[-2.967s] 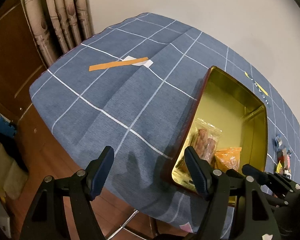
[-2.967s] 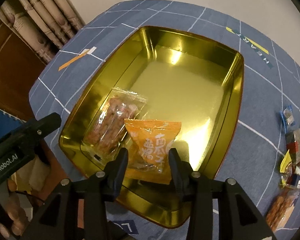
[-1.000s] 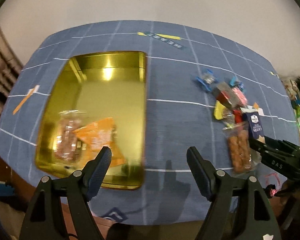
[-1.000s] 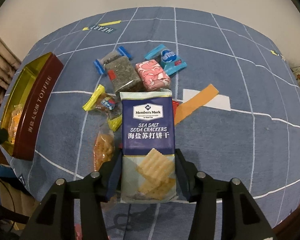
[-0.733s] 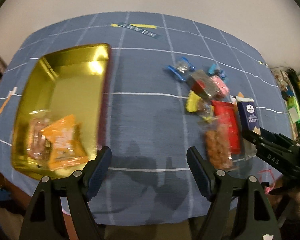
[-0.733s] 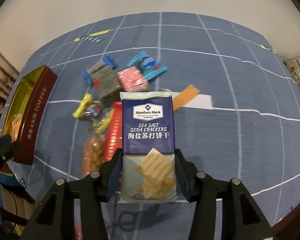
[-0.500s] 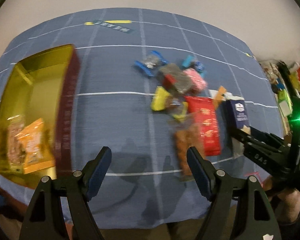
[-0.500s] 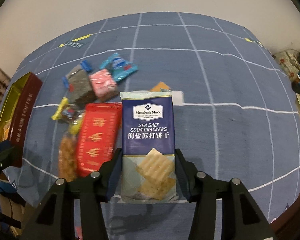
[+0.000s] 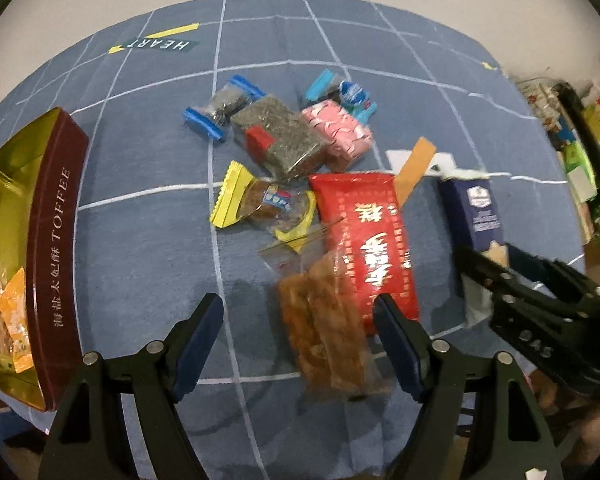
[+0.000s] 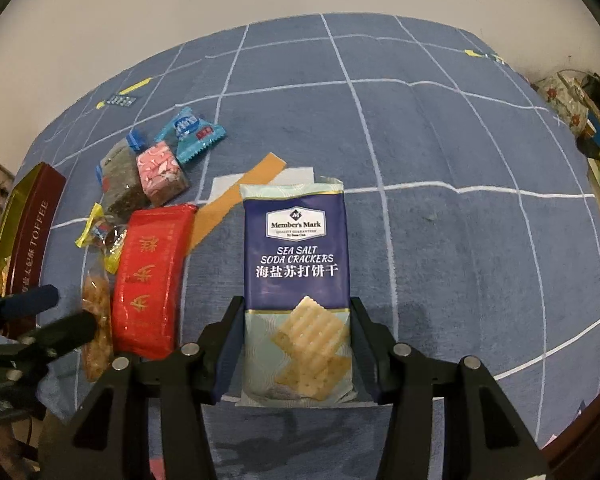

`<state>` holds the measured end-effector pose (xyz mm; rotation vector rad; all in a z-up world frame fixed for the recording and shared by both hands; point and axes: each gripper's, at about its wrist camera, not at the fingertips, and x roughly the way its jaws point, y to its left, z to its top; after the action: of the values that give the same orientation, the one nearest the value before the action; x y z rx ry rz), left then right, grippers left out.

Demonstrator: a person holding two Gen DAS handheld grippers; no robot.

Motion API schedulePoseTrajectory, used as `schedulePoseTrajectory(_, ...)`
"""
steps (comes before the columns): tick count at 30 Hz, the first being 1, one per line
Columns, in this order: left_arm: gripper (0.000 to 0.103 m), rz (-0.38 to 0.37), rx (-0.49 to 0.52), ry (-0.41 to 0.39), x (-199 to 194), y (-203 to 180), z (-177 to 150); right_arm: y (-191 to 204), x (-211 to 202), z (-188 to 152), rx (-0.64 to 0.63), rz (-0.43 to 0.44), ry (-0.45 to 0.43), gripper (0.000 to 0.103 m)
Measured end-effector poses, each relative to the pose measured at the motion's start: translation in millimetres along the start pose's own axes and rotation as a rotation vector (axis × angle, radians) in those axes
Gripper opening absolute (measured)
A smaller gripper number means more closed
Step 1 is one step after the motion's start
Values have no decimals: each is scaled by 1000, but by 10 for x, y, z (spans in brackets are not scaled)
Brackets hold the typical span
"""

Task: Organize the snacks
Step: 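Grasp the clear twisted-snack bag with left tool while right tool holds the crackers, then carry the twisted-snack bag into the gold tin and open the left tool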

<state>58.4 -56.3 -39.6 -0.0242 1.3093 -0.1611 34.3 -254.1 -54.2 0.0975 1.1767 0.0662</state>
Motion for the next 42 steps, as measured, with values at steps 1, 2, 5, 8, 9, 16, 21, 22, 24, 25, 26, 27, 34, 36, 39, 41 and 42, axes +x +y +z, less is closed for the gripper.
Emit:
schedulePoseTrajectory(1,71,6,-4,5,30,16,-9,-6,-10,-8,-2,-1,-1,51)
schedulePoseTrajectory(2,69,10,-10,12,57,33,-16,-11,-14,-10,-4,-2,-1,51)
schedulePoseTrajectory(5,67,10,-31,19,94,119,-40,4,-7,-17,-16,-9,-6,51)
schedulePoseTrajectory(8,62,48,-19,22,98,179,-68,18,-8,-29,-24,-17,-7,51)
schedulePoseTrajectory(9,59,48,-21,30,108,207,-85,21,-14,-44,-24,-18,-8,51)
schedulePoseTrajectory(16,59,33,-17,34,46,330,-245,50,-5,-41,-37,-33,-8,51)
schedulePoseTrajectory(21,59,65,-13,47,32,319,-321,43,-15,-34,-35,-33,-8,51)
schedulePoseTrajectory(22,59,71,-8,46,28,314,-328,41,-16,-32,-35,-32,-6,51)
schedulePoseTrajectory(24,44,83,0,38,10,293,-351,37,-19,-35,-33,-30,-7,51)
schedulePoseTrajectory(25,38,91,4,33,0,260,-371,38,-18,-33,-35,-30,-7,51)
schedulePoseTrajectory(26,35,96,6,31,42,170,-369,38,-17,-33,-38,-33,-6,51)
schedulePoseTrajectory(27,34,89,1,33,39,179,-374,36,-16,-36,-41,-35,-6,51)
schedulePoseTrajectory(34,34,90,8,30,5,248,-429,65,-7,-36,-56,-51,-5,51)
schedulePoseTrajectory(36,34,100,20,21,-26,250,-434,72,-5,-32,-58,-57,-6,51)
schedulePoseTrajectory(39,34,103,28,11,-73,255,-384,94,-5,-39,-66,-69,-7,51)
schedulePoseTrajectory(41,34,102,34,2,-117,237,-366,107,-4,-45,-71,-78,-8,51)
schedulePoseTrajectory(42,34,106,37,-3,-142,234,-365,109,-5,-45,-72,-80,-9,51)
